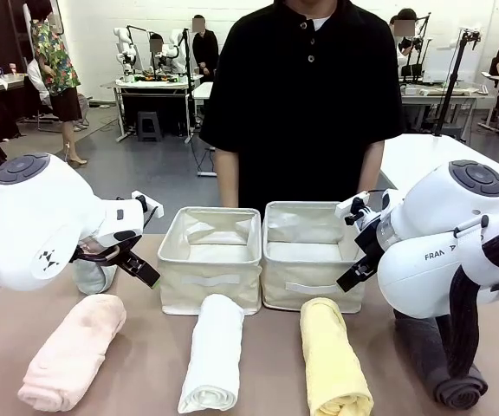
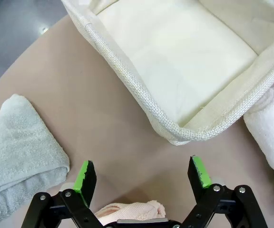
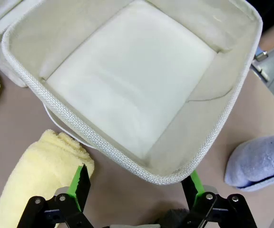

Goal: Sort the towels based on their folding style.
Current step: Pick up one triangle-folded towel and place it in the left Fabric basket.

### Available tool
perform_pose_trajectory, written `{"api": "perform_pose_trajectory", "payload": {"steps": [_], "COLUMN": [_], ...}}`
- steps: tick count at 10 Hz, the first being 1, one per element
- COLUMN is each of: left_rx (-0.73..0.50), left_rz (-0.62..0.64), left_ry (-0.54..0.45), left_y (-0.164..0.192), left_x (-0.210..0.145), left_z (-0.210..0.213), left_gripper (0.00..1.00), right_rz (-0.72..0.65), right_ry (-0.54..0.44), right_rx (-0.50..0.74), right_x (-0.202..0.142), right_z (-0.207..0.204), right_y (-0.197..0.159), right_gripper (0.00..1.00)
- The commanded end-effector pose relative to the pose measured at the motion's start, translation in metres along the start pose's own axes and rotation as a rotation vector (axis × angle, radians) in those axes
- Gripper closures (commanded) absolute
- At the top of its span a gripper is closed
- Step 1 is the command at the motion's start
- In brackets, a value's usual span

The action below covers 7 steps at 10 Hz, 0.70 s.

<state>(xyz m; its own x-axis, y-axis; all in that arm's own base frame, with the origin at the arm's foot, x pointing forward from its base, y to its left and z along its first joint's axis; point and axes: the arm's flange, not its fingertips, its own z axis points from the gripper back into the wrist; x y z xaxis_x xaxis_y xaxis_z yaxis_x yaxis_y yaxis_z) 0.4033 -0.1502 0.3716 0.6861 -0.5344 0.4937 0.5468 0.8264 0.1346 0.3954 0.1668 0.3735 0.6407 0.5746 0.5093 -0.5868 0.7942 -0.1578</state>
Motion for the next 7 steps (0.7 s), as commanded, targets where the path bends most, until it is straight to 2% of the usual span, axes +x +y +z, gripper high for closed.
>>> {"api": "perform_pose_trajectory", "payload": {"steps": [1,2,3,5,7], "left_rx": [0.0,0.0,0.0,0.038,0.092], "left_rz": [0.0,0.0,0.0,-0.038,-0.107], "left_ry": [0.0,0.0,0.0,-0.054,-0.084], "left_y": [0.0,0.0,0.0,0.003,-0.002], "left_x": [0.0,0.0,0.0,0.027,0.049], "left_z": [0.0,0.0,0.0,0.079,0.162], "left_gripper": [0.0,0.0,0.0,0.0,0.0], "right_rz": [0.0,0.0,-0.005,0.006,0.039], "right_ry": [0.0,0.0,-0.05,-0.09,-0.128], "right_rx": [0.0,0.0,-0.064,-0.172,-0.22], "right_x": [0.0,0.0,0.007,0.032,0.057], "right_z": [0.0,0.0,0.036,0.139,0.236], "right_y": [0.0,0.0,0.001,0.001,0.012], "right_gripper": [0.0,0.0,0.0,0.0,0.0]}}
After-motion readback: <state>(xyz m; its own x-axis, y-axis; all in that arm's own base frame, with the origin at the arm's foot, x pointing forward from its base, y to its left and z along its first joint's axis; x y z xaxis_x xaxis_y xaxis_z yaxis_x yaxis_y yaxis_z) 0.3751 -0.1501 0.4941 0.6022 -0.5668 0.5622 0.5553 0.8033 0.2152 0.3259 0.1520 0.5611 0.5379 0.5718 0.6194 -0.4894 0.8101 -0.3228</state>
